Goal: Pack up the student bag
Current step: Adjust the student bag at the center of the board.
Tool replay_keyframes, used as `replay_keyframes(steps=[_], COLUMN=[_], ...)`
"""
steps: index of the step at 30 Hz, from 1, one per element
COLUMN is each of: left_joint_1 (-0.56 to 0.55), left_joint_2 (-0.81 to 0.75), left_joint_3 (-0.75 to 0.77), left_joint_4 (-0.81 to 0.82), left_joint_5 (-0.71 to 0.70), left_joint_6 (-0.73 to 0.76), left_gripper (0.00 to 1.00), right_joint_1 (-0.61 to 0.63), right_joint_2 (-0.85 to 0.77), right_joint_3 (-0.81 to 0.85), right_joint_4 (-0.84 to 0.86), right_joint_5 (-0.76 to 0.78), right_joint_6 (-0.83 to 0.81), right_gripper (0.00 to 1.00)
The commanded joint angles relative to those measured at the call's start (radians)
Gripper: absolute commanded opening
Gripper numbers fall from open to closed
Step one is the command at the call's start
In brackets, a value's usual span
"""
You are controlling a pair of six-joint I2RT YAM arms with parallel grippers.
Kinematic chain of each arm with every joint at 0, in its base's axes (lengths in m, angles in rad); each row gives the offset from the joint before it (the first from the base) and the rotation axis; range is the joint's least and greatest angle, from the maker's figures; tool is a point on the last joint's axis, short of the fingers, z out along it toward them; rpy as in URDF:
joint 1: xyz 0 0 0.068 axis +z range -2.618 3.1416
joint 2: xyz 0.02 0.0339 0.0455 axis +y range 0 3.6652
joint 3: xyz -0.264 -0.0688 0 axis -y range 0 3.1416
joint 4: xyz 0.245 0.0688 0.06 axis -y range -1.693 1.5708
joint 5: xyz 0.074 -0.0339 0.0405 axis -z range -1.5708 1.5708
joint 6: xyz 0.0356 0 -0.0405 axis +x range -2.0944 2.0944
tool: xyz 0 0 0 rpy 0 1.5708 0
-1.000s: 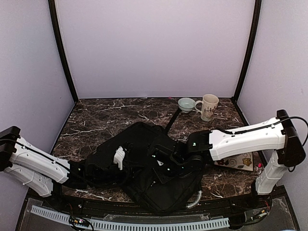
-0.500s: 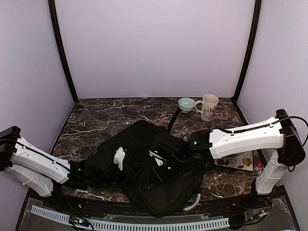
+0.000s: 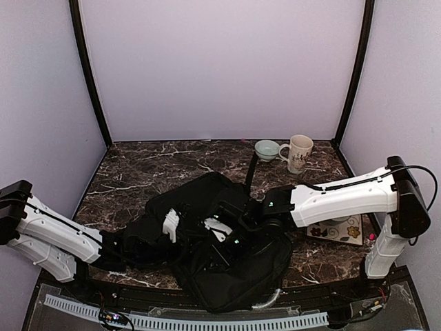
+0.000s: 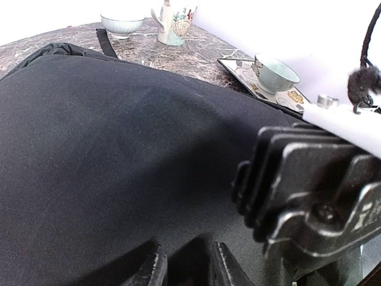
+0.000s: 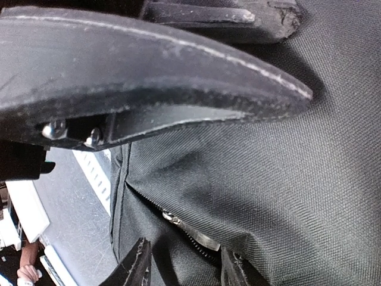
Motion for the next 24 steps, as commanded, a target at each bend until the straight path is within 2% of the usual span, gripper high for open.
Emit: replay_keyframes(steps=[1, 8, 13, 21, 24], left_joint_1=[-0.004, -0.004, -0.004, -0.004, -0.004], left_joint_2=[0.017, 0.016, 0.033, 0.052, 0.05], left_joint_3=[-0.008, -0.005, 0.002, 0.012, 0.009], left_joint_4=[-0.05, -0.045, -0.039, -0.033, -0.034], left_joint_5=[-0.001, 0.006, 0.01, 0.017, 0.017], left_joint_6=[-0.02, -0.016, -0.013, -0.011, -0.011], left_gripper=[0.28, 0.27, 0.27, 0.27, 0.27], right_joint_1=[0.019, 0.038, 0.058, 0.141, 0.155], right_joint_2=[0.014, 0.053, 0.044, 0.179, 0.207], right_joint_3=[0.049, 0.078, 0.054, 0.232, 0.278], right_joint_4=[0.075, 0.029, 0.11, -0.02, -0.07], right_joint_5=[-0.044, 0.097, 0.15, 0.318, 0.378], right_joint_6=[0.051, 0.139, 0.184, 0.183, 0.194], right_gripper=[0.4, 0.37, 0.33, 0.25, 0.19])
